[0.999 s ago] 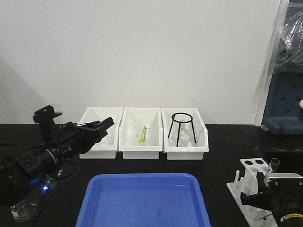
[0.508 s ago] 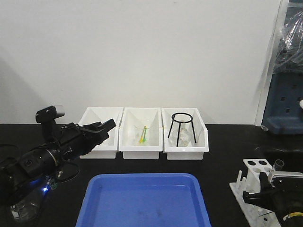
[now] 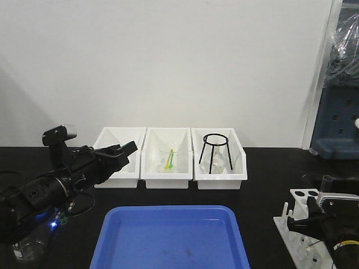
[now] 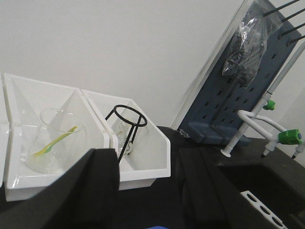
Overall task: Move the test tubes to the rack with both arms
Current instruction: 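Lower the test tube into a rack hole with the right gripper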
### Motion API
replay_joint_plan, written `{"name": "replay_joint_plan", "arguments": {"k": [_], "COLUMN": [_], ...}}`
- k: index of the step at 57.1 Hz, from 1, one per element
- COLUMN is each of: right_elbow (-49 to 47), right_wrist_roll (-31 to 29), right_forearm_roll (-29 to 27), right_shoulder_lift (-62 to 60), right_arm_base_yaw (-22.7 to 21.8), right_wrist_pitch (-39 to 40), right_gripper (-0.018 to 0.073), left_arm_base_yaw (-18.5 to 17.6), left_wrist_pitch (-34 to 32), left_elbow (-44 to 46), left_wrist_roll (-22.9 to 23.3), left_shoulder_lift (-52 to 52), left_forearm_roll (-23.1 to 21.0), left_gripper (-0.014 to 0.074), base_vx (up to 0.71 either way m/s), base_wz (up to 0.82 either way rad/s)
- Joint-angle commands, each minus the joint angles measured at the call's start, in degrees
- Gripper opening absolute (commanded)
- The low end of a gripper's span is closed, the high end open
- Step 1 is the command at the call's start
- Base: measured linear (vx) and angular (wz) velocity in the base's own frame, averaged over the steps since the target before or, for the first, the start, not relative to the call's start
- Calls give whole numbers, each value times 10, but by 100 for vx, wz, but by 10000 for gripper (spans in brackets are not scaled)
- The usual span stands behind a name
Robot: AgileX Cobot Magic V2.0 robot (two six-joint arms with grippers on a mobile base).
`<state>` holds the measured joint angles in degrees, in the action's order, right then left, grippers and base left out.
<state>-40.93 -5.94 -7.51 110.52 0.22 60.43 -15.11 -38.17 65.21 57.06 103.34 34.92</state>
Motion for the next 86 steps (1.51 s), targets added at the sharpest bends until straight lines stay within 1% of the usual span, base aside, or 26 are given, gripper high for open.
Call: {"name": "replay_joint_plan", "arguments": {"k": [1,9,21,33,38,43,49,55,56,64,72,77,86], "right_elbow": [-15,-15,-15,-15,-15,-15,-14,-14,-14,-14,-14,-14,-14], "right_wrist_roll": [-13,-15,-39,-39,-36,-35,-35,-35,-35,-35,-35,-37,-40], "right_forearm_roll": [0,-2,-2,-4,-4,-4,-4,-4,-4,-4,-4,-4,-3], "right_shoulder_lift": [-30,-30,-29,-29,-29,-29,-29,-29,-29,-29,-29,-29,-49], "right_arm_base_yaw": [-3,-3,-3,-3,-3,-3,-3,-3,-3,-3,-3,-3,-3], "right_wrist_pitch": [36,32,12,12,11,-2,-14,-13,-13,-13,-10,-3,1], "right_gripper": [-6,-6,-6,1,19,59,130,235,242,389,488,521,523], "left_arm_base_yaw": [1,1,1,1,1,1,1,1,1,1,1,1,1], "left_wrist_pitch": [-41,-41,-41,-41,-41,-41,-41,-41,-41,-41,-41,-41,-38], "left_elbow": [18,18,18,18,18,18,18,18,18,18,18,18,18], "left_wrist_roll": [-1,-1,-1,-1,-1,-1,-1,-1,-1,-1,-1,-1,-1], "left_shoulder_lift": [-26,-26,-26,-26,-26,-26,-26,-26,-26,-26,-26,-26,-26], "left_forearm_roll": [-16,-16,-16,-16,-16,-16,-16,-16,-16,-16,-16,-16,-14], "left_gripper": [435,435,435,435,435,435,435,435,435,435,435,435,435], "base_vx": [0,0,0,0,0,0,0,0,0,0,0,0,0], "base_wz": [0,0,0,0,0,0,0,0,0,0,0,0,0]}}
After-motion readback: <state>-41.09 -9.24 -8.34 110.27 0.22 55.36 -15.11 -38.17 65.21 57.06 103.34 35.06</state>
